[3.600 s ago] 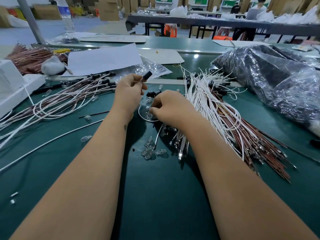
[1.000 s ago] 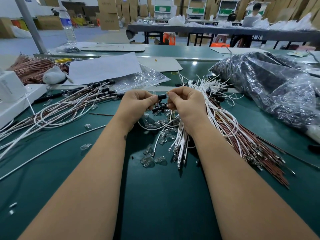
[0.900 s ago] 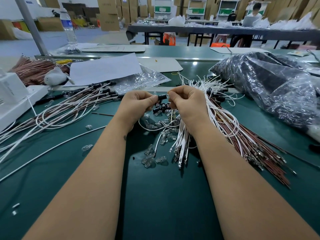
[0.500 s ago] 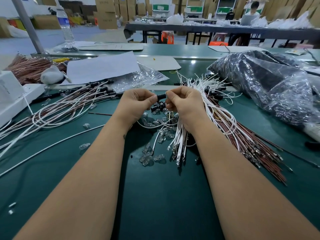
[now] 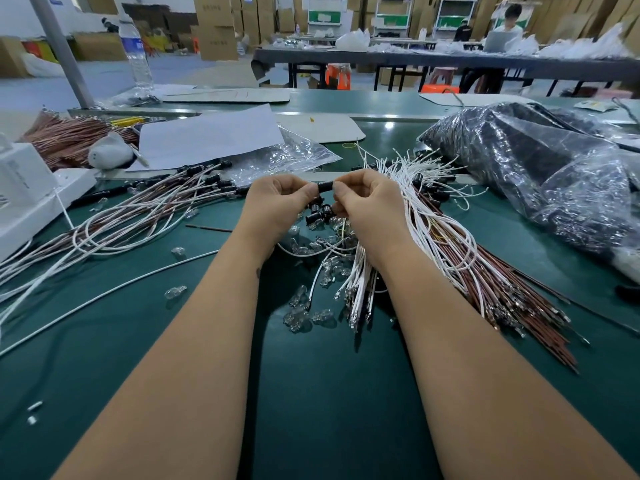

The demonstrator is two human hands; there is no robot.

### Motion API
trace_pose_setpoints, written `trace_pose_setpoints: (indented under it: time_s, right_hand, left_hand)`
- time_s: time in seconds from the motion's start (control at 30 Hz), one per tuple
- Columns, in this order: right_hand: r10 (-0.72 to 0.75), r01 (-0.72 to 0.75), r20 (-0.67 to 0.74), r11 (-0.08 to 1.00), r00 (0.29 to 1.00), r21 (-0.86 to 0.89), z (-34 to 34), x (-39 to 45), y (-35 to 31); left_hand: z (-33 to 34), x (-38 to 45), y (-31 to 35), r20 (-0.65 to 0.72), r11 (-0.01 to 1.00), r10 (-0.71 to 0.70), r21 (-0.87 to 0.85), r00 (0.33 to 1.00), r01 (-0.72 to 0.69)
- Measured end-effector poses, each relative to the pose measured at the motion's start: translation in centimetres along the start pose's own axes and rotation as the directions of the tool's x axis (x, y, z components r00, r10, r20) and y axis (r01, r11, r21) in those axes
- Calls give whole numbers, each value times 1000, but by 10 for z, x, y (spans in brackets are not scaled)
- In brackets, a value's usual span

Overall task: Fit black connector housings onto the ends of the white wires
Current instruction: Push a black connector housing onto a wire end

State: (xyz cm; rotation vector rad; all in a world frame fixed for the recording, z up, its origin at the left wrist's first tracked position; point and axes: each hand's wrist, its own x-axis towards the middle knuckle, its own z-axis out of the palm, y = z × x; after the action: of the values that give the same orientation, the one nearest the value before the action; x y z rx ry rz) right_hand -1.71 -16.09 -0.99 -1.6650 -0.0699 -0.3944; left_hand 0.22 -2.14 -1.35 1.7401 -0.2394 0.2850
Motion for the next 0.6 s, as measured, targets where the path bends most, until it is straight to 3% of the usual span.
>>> trace_pose_setpoints:
  time_s: [0.17, 0.4, 0.6]
  right_hand:
    - [117, -102, -76, 980, 990, 174, -8, 4, -3]
    - [126, -126, 16, 952, 992, 279, -8, 4, -6]
    - [96, -101, 36, 974, 995, 202, -6, 2, -4]
  left_hand:
    - [-15, 3, -5, 20, 999, -32, -12, 999, 32]
    - [-11, 4, -6, 96, 998, -52, -27, 994, 55]
    - [-6, 3, -6, 96, 999, -28, -16, 995, 29]
